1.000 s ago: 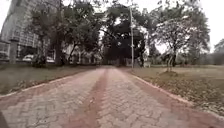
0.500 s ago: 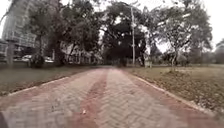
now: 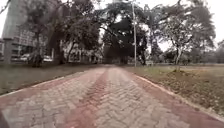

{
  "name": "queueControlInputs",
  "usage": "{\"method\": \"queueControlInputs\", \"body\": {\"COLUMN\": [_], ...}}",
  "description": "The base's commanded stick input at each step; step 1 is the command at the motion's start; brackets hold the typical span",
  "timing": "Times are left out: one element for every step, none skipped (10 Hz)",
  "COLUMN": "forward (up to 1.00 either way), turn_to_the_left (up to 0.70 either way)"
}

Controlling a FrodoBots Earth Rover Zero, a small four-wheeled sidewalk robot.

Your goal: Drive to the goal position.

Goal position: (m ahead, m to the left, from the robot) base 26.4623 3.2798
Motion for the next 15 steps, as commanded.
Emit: {"method": "queueControlInputs", "body": {"forward": [0.70,0.70,0.70,0.70,0.70,0.70,0.70,0.70,0.70,0.70,0.70,0.70,0.70,0.70,0.70], "turn_to_the_left": [0.00,0.00,0.00,0.00,0.00,0.00,0.00,0.00,0.00,0.00,0.00,0.00,0.00,0.00,0.00]}}
